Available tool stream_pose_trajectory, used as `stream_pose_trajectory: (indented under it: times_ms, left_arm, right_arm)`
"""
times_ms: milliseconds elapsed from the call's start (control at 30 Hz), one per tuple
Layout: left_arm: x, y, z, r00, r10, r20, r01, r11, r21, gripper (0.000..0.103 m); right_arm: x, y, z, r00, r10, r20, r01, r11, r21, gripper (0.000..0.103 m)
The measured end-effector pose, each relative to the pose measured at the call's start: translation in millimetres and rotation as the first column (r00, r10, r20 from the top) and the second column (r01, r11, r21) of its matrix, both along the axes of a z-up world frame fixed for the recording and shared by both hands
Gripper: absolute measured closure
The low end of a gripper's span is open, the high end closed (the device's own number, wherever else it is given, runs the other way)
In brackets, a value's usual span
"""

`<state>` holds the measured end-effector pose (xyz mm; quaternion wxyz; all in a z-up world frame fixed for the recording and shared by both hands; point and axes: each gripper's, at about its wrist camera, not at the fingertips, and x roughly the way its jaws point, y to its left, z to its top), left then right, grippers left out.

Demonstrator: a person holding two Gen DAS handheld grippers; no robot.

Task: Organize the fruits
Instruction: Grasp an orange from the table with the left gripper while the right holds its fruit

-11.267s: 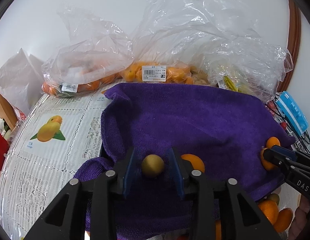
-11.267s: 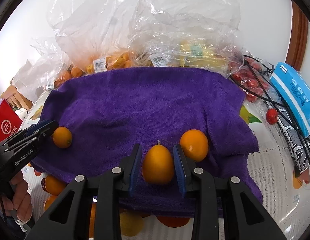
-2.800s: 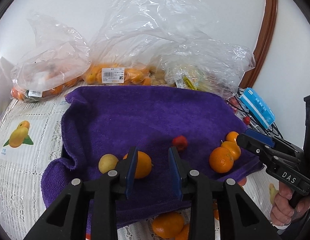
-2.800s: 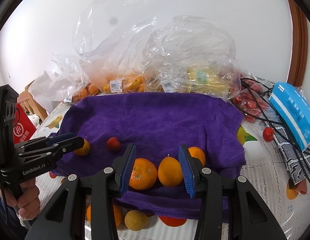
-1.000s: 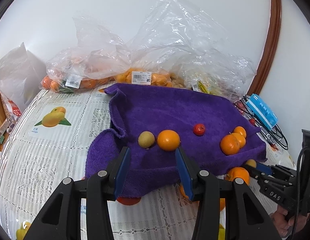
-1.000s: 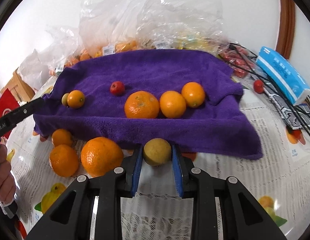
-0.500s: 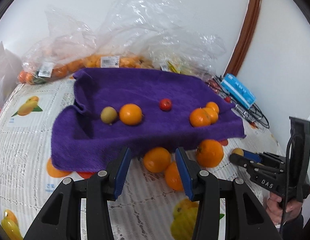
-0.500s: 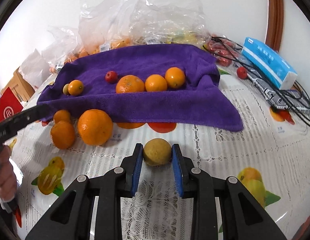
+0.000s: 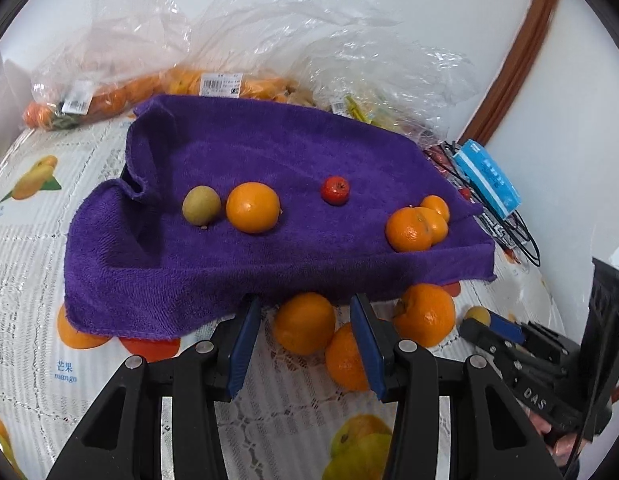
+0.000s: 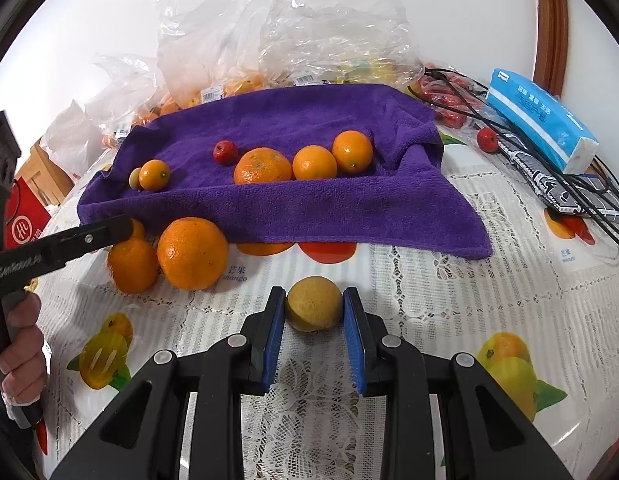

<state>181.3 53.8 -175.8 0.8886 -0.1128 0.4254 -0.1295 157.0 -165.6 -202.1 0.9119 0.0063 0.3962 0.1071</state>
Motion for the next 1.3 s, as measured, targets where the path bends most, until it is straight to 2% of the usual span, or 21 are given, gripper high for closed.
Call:
stream_pose_trajectory:
  times_ms: [133, 167, 433, 567, 633, 733, 933, 1300]
  left_arm:
    - [0, 0, -1, 1.0, 0.021, -0.007, -0.022, 1.0, -0.006, 0.061]
    - [-1, 0, -2, 1.0, 0.023, -0.008, -0.023, 1.0, -0.005, 0.07]
    - [-12, 15, -2, 0.998, 0.063, -0.02, -0.063, 0.998, -0.008, 0.071]
    - [-21, 28, 0, 0.994, 0.106, -0.015, -0.105, 0.994, 0.039, 0.071]
    - [-22, 29, 0, 0.995, 0.1, -0.019, -0.099, 0.994, 0.049, 0.07]
    - [-20, 24, -5, 0.995, 0.097, -0.029, -0.094, 0.99, 0.101, 0.071]
    - [-24, 15, -9, 0.994, 0.1, 0.031, -0.104, 0.981, 0.161, 0.071]
    - [-25, 21, -8, 0.994, 0.102, 0.029, -0.105, 0.987, 0.123, 0.071]
  right_arm:
    - [0, -1, 0, 1.0, 0.001, -0.001, -0.001, 1.0, 0.011, 0.074]
    - [0, -2, 0, 1.0, 0.001, -0.001, -0.001, 1.0, 0.016, 0.074]
    - [-1, -5, 0, 1.0, -0.005, -0.001, 0.005, 0.999, 0.042, 0.074]
    - [-1, -7, 0, 1.0, -0.009, -0.001, 0.009, 0.999, 0.048, 0.074]
    - [-1, -7, 1, 1.0, -0.009, -0.001, 0.009, 0.999, 0.049, 0.074]
    - [-1, -7, 0, 1.0, -0.009, -0.001, 0.009, 0.999, 0.049, 0.074]
    - [-1, -9, 0, 1.0, -0.023, -0.001, 0.023, 0.998, 0.051, 0.074]
    - [-1, -7, 0, 1.0, -0.02, -0.004, 0.021, 0.999, 0.041, 0.074]
